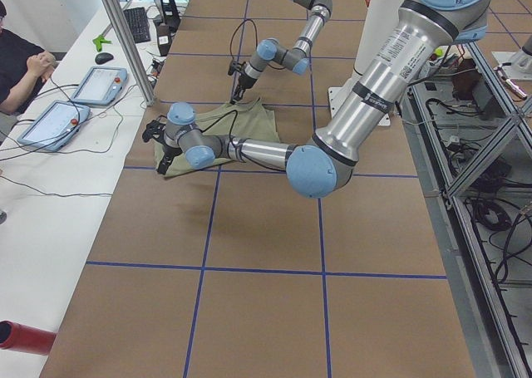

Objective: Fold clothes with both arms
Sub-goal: 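Pull the shirt toward the robot with the right gripper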

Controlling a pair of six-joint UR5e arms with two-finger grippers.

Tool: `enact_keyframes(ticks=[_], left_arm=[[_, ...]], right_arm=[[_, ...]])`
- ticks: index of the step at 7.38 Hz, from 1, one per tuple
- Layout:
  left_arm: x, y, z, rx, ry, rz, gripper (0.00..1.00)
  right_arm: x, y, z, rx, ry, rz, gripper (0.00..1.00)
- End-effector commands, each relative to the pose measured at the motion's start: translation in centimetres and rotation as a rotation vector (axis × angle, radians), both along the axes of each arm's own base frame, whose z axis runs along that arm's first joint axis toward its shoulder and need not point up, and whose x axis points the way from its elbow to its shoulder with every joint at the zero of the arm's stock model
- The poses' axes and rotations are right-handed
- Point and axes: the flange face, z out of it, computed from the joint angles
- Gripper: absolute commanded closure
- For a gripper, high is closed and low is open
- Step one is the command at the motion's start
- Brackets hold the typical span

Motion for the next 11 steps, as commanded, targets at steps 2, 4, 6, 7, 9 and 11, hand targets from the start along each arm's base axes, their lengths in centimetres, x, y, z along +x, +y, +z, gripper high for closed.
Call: enact_keyframes(ticks=[2, 4, 6, 7, 9, 11], left_arm=[[0.0, 0.0, 0.0, 0.000, 0.000, 0.000, 0.00], [0.0, 0.0, -0.1, 0.007, 0.004, 0.000, 0.00], [0.0, 0.0, -0.1, 0.006, 0.005, 0.001, 0.00], [0.0, 0.1, 0.0, 0.003, 0.008, 0.007, 0.00], [0.1, 0.1, -0.1, 0.003, 0.012, 0.011, 0.00], [0.2, 0.2, -0.1, 0.002, 0.012, 0.014, 0.00]], right_arm=[[7.4, 4.6, 1.4, 0.001, 0.030, 0.006, 1.00], [10.7, 10.4, 4.7, 0.035, 0.058, 0.017, 1.00], [10.9, 11.9, 7.2, 0.044, 0.100, 0.025, 1.00], [11.1, 12.0, 8.3, 0.039, 0.118, 0.024, 1.00], [11.3, 12.0, 8.5, 0.038, 0.119, 0.026, 0.01], [12.9, 9.6, 6.2, -0.054, 0.117, -0.054, 0.00]])
